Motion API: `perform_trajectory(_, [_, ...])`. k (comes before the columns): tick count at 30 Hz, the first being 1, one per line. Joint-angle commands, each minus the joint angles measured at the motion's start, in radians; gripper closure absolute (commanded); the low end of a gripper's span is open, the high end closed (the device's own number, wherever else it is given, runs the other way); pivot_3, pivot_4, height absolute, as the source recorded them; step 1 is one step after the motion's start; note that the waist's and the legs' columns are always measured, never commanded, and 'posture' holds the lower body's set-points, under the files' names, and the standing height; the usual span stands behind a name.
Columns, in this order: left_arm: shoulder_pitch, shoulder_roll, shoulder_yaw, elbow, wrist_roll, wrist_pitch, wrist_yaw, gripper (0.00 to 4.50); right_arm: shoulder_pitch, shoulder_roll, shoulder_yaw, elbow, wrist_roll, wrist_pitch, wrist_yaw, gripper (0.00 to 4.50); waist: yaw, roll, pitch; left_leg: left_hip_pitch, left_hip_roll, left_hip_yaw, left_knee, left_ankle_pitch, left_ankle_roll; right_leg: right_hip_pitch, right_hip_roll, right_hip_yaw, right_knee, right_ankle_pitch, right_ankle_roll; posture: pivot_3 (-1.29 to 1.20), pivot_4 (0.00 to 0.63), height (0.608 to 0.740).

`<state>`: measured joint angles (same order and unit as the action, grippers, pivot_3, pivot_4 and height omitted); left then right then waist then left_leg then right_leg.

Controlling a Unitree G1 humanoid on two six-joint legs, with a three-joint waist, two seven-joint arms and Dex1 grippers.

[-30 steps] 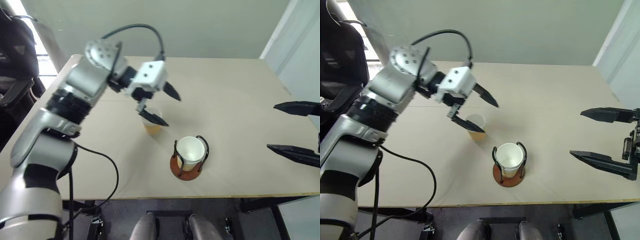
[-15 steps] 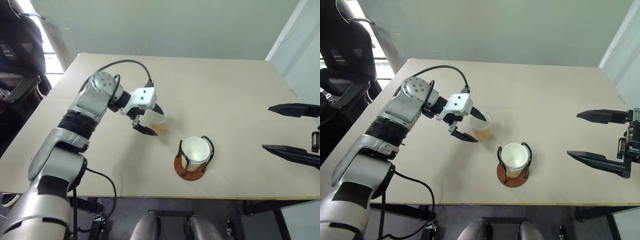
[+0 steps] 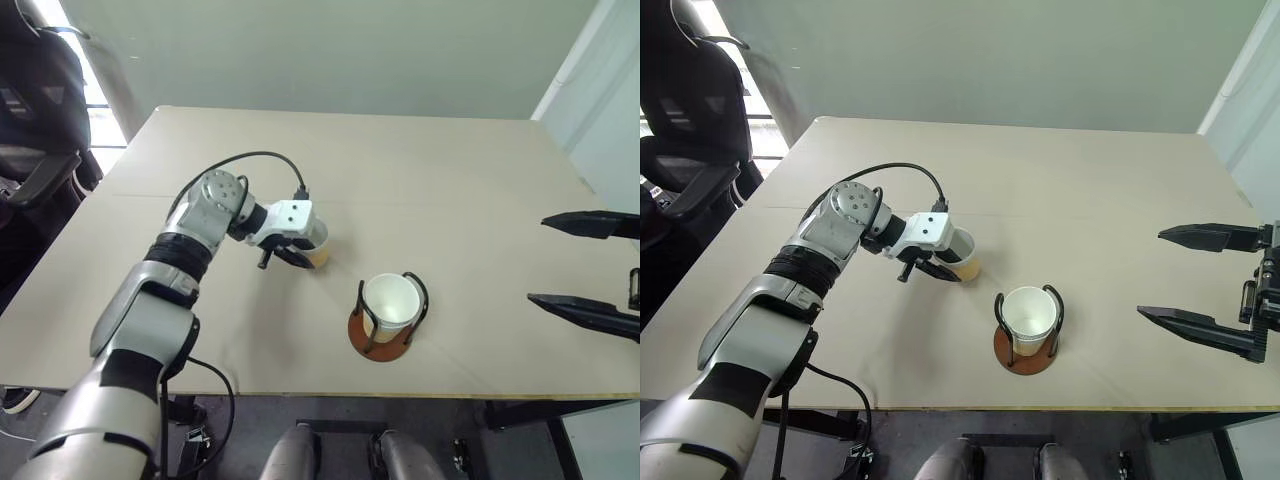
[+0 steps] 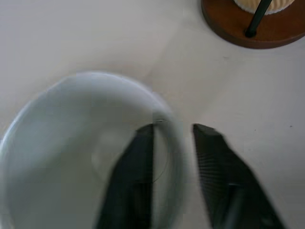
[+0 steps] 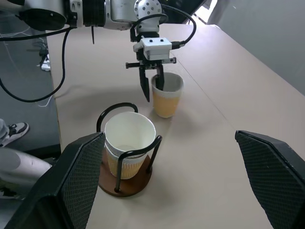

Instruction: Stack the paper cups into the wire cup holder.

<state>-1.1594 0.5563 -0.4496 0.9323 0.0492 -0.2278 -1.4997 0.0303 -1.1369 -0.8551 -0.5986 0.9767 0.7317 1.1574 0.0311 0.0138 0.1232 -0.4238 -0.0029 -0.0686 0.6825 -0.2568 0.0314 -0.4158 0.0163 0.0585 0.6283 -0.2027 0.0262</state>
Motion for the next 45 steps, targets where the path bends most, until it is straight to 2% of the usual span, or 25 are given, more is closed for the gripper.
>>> perform_trajectory(1, [-0.040,-0.005,0.035,0.010,0.019,-0.025,-0.002,4.48,0.001,-0.001,-0.049,-0.012,-0.006,-0.007,-0.003,0.00,0.000,0.000,0.000,0.000,0.000,0.000,0.000,0.000,0.000,0.000,0.000,0.000,0.000,0.000,0.000,0.00,0.150,0.740])
perform_trajectory(6, [-0.062,0.007,0.061,0.006,0.021,-0.028,-0.026,4.48,-0.004,-0.001,-0.035,-0.003,-0.014,-0.020,0.001,0.00,0.000,0.000,0.000,0.000,0.000,0.000,0.001,0.000,0.000,0.000,0.000,0.000,0.000,0.000,0.000,0.00,0.150,0.740])
perform_trajectory(8, [-0.076,0.020,0.086,-0.067,-0.038,0.017,-0.086,4.48,-0.005,-0.003,-0.037,0.001,-0.015,-0.022,0.006,0.00,0.000,0.000,0.000,0.000,0.000,0.000,0.000,0.000,0.000,0.000,0.000,0.000,0.000,0.000,0.000,0.00,0.150,0.740])
perform_trajectory(12, [-0.132,0.089,0.053,-0.311,-0.253,0.176,-0.115,4.48,-0.011,-0.012,-0.045,0.013,-0.021,-0.022,0.017,0.00,0.001,-0.001,0.001,-0.003,0.000,0.000,0.001,0.000,0.001,-0.002,0.000,0.000,-0.001,0.000,0.001,0.00,0.150,0.740])
perform_trajectory(16, [-0.220,0.169,-0.032,-0.590,-0.559,0.333,-0.115,4.48,-0.019,-0.027,-0.036,0.014,-0.017,-0.021,0.043,0.00,0.001,-0.001,0.000,-0.004,-0.001,0.001,0.001,0.000,0.003,-0.001,-0.001,0.000,-0.002,-0.001,0.003,0.00,0.150,0.740])
perform_trajectory(18, [-0.237,0.235,-0.129,-0.741,-0.707,0.355,-0.115,4.48,-0.022,-0.041,-0.036,0.016,-0.018,-0.019,0.064,0.00,0.000,0.001,0.000,-0.002,-0.001,0.002,0.000,-0.001,0.004,0.000,-0.002,0.000,-0.002,-0.002,0.003,0.00,0.150,0.740])
perform_trajectory(21, [-0.257,0.277,-0.229,-0.810,-0.787,0.326,-0.115,4.48,-0.022,-0.052,-0.059,0.021,-0.026,-0.010,0.078,0.00,0.000,0.001,0.000,0.001,-0.001,0.004,-0.001,-0.002,0.003,0.002,-0.003,0.001,-0.001,-0.004,0.003,0.00,0.150,0.740])
perform_trajectory(26, [-0.271,0.290,-0.325,-0.830,-0.832,0.283,-0.115,4.48,-0.023,-0.056,-0.082,0.003,-0.024,0.008,0.066,0.00,-0.001,0.003,0.001,0.003,-0.001,0.003,0.000,-0.002,0.003,0.003,-0.003,0.001,0.001,-0.005,0.001,0.00,0.150,0.740])
perform_trajectory(32, [-0.265,0.279,-0.381,-0.835,-0.839,0.253,-0.115,4.48,-0.001,-0.040,-0.133,-0.036,-0.016,0.044,0.054,0.00,-0.002,0.003,0.001,0.003,-0.001,0.003,0.001,-0.001,0.003,0.004,-0.003,0.001,0.001,-0.005,0.001,0.00,0.150,0.740])
perform_trajectory(40, [-0.276,0.174,-0.427,-0.650,-0.749,0.198,-0.115,4.48,0.021,-0.028,-0.180,-0.070,-0.004,0.076,0.039,0.00,-0.001,0.003,0.001,0.003,-0.001,0.003,0.001,-0.001,0.003,0.004,-0.003,0.001,0.000,-0.004,0.001,0.00,0.150,0.740])
perform_trajectory(45, [-0.278,0.165,-0.463,-0.638,-0.768,0.181,-0.115,4.48,0.029,-0.024,-0.196,-0.084,-0.002,0.090,0.029,0.00,-0.001,0.004,0.001,0.003,-0.001,0.003,0.000,-0.002,0.002,0.003,-0.003,0.001,0.000,-0.004,0.002,0.00,0.150,0.740])
